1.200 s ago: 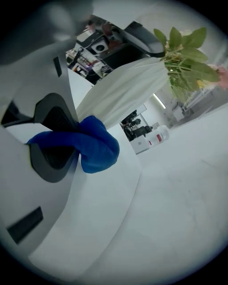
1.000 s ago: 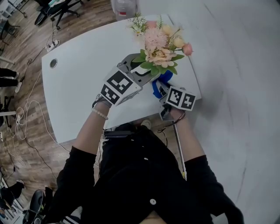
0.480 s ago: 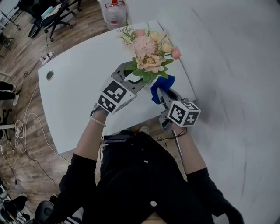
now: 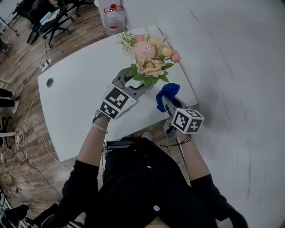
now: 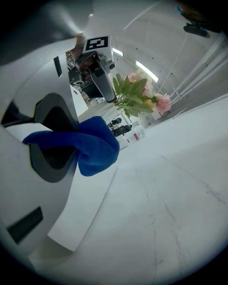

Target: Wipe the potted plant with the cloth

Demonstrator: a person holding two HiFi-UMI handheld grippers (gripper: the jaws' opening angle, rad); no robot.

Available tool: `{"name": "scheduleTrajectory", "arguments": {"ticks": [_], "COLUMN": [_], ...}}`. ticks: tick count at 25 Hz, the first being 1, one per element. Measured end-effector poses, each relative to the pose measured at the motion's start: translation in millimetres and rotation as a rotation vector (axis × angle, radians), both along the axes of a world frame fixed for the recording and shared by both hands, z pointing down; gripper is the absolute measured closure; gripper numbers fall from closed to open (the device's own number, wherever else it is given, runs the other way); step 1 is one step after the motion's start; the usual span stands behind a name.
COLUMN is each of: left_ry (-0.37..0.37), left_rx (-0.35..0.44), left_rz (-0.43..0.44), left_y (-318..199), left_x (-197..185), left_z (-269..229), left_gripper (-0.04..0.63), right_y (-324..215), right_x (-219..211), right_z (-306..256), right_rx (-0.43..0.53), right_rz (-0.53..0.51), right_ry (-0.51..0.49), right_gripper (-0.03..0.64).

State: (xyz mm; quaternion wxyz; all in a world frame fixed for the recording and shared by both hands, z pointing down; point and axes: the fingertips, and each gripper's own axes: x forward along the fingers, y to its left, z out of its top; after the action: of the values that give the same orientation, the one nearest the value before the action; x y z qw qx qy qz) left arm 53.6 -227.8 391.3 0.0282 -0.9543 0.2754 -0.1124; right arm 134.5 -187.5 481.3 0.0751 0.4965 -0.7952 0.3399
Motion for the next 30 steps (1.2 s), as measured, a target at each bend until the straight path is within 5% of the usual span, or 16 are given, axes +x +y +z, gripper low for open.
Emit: {"name": "scheduleTrajectory", "arguments": {"ticks": [19, 30], "left_ry": [0.011, 0.020], "left_rx": [-0.037, -0.110], "left_rz": [-0.027, -0.112], "left_y": [2.0, 18.7], "left_x": [-10.3, -40.3], "left_z": [7.2, 20.1], "left_gripper": [0.334, 0.336], "right_y": [-1.1, -1.5], "right_x": [-2.6, 0.5], "right_z": [-5.5, -27.6], "right_rx": [0.007, 0.101], "right_rz": [-0.006, 0.004], "right_ry": [-0.007, 0.070], "right_gripper": [0.534, 0.534]}}
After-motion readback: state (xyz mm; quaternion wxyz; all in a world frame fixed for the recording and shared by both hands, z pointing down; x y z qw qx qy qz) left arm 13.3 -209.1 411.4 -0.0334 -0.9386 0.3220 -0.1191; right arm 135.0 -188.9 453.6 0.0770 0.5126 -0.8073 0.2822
